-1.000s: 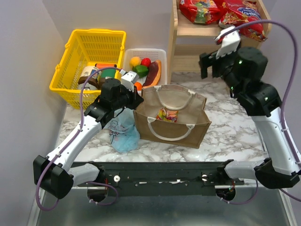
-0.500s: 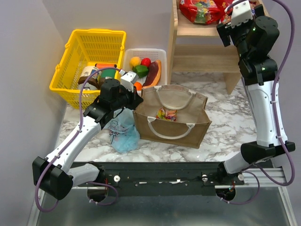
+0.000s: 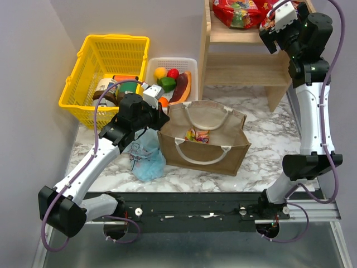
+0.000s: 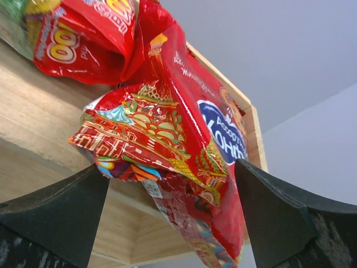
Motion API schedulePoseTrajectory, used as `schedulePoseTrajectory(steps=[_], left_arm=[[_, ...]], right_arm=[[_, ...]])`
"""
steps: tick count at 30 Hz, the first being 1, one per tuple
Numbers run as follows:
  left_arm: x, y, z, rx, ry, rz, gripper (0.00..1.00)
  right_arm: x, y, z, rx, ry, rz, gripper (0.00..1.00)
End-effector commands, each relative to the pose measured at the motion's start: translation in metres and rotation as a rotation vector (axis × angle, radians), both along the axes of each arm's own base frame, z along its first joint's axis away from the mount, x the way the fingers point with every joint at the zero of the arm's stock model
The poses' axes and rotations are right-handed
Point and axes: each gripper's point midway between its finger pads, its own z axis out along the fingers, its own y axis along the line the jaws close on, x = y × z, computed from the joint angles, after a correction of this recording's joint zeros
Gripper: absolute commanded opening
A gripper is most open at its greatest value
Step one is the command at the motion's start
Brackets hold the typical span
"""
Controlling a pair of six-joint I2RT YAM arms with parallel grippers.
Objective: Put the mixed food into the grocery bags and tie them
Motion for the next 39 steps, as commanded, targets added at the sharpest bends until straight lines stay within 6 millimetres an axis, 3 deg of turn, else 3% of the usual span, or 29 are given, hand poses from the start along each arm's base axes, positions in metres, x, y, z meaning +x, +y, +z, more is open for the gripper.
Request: schedulePoseTrajectory(steps=[1,6,10,12,13,18,19,25,30,34,35,38,39], left_arm=[[-0.003,0.006,0.001,0.028,-0.016,0.016,0.00],[-0.002,0.005,-0.002,0.030,-0.008,0.015,0.00],[-0.001,0.006,-0.004,0.037,-0.003,0.018,0.00],[-0.001,0.006,-0.005,0.040,-0.001,0.019,0.00],[-0.001,0.005,-0.005,0.039,-0.001,0.018,0.00],[0.000,0.004,-0.010,0.042,0.014,0.016,0.00],[0.000,0.004,-0.010,0.040,0.015,0.012,0.00],[0.000,0.002,-0.012,0.035,0.024,0.004,0.00],[-0.001,0.002,-0.011,0.033,0.020,0.004,0.00],[-0.001,0.001,-0.010,0.031,0.020,0.003,0.00],[-0.001,0.001,-0.010,0.028,0.020,0.003,0.00],[-0.002,0.001,-0.008,0.023,0.018,-0.001,0.00],[-0.002,0.001,-0.008,0.023,0.018,-0.002,0.00]], right_arm=[[0.014,-0.001,-0.007,-0.017,0.015,0.030,1.00],[0.031,-0.013,-0.024,-0.023,0.025,-0.003,0.97],[0.035,-0.022,-0.023,-0.044,-0.001,-0.053,0.70],[0.031,-0.029,-0.014,-0.047,-0.028,-0.090,0.62],[0.030,-0.032,-0.011,-0.060,-0.041,-0.105,0.47],[0.020,-0.060,0.015,-0.049,-0.124,-0.267,0.29],[0.017,-0.065,0.022,-0.038,-0.150,-0.298,0.21],[-0.015,-0.092,0.075,0.041,-0.316,-0.468,0.01],[-0.056,-0.103,0.121,0.152,-0.448,-0.537,0.01],[-0.095,-0.098,0.155,0.230,-0.541,-0.490,0.01],[-0.112,-0.095,0.168,0.241,-0.573,-0.468,0.01],[-0.130,-0.085,0.172,0.271,-0.575,-0.403,0.01],[-0.158,-0.079,0.185,0.293,-0.612,-0.364,0.01]])
